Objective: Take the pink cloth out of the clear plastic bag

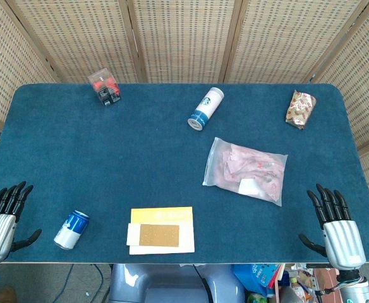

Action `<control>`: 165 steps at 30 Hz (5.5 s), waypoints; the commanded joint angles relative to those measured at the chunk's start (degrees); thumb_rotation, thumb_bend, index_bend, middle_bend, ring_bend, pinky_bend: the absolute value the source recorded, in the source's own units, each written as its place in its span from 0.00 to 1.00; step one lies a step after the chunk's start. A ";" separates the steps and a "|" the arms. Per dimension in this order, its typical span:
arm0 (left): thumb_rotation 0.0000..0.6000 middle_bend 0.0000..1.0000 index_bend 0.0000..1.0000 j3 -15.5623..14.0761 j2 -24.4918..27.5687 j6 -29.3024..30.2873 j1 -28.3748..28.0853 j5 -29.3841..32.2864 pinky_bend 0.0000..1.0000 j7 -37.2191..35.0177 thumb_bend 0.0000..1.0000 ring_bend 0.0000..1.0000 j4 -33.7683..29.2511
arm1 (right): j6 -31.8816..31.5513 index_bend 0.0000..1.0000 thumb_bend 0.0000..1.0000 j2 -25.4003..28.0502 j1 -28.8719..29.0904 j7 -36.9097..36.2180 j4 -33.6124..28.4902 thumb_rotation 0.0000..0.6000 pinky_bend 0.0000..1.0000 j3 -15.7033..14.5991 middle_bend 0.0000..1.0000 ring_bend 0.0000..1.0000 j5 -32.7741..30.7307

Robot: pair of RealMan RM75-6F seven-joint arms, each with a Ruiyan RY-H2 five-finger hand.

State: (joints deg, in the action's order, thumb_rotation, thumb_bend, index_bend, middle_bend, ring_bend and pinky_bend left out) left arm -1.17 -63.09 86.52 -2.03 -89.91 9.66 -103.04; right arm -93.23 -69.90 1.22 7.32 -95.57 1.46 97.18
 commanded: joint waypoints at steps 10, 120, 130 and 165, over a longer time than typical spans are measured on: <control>1.00 0.00 0.00 -0.06 -0.07 0.00 0.07 0.01 0.00 0.29 0.22 0.00 -0.04 | 0.78 0.00 0.00 0.03 0.34 0.41 -0.18 1.00 0.00 0.11 0.00 0.00 -0.37; 1.00 0.00 0.38 18.00 -8.68 -30.61 -30.46 13.33 0.00 -15.34 0.17 0.00 13.31 | 44.81 0.63 1.00 -29.98 57.61 12.35 20.73 1.00 0.68 17.46 0.66 0.67 -29.31; 1.00 0.00 0.39 18.16 -13.96 -36.52 -35.10 18.13 0.00 -17.66 0.18 0.00 17.32 | 44.82 0.63 1.00 -29.81 57.56 10.04 21.97 1.00 0.68 18.97 0.66 0.67 -32.76; 1.00 0.00 0.43 18.40 -18.95 -41.68 -41.74 25.56 0.00 -19.89 0.20 0.00 16.99 | 43.43 0.63 1.00 -30.26 58.64 8.84 20.82 1.00 0.68 18.67 0.66 0.67 -34.66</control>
State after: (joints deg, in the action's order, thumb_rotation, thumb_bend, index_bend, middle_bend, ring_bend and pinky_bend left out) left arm 17.21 -81.92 45.06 -43.50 -64.67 -10.46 -85.84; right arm -49.80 -100.16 59.86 16.23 -74.67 20.09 62.61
